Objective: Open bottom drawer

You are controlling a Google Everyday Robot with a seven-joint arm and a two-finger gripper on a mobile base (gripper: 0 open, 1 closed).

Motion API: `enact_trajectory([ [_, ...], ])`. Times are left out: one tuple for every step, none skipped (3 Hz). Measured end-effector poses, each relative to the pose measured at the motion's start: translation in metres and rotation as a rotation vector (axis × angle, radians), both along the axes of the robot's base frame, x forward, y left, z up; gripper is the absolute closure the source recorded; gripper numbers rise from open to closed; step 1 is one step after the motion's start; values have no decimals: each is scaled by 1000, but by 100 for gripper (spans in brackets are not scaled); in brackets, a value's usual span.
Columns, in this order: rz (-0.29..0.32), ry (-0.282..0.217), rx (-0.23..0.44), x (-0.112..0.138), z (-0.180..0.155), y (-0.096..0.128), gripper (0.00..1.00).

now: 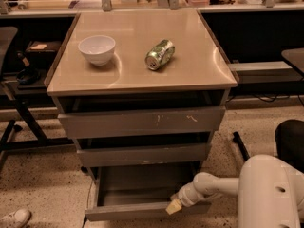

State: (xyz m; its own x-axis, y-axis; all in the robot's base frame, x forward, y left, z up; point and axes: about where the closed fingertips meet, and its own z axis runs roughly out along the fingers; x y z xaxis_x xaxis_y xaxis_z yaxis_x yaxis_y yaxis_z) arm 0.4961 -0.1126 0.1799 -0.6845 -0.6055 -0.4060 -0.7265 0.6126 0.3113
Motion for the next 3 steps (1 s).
enact_trajectory([
  [-2, 6, -3, -5, 1, -1, 100],
  [-6, 13, -7, -10, 3, -2, 100],
  [-6, 13, -7, -10, 3, -2, 100],
])
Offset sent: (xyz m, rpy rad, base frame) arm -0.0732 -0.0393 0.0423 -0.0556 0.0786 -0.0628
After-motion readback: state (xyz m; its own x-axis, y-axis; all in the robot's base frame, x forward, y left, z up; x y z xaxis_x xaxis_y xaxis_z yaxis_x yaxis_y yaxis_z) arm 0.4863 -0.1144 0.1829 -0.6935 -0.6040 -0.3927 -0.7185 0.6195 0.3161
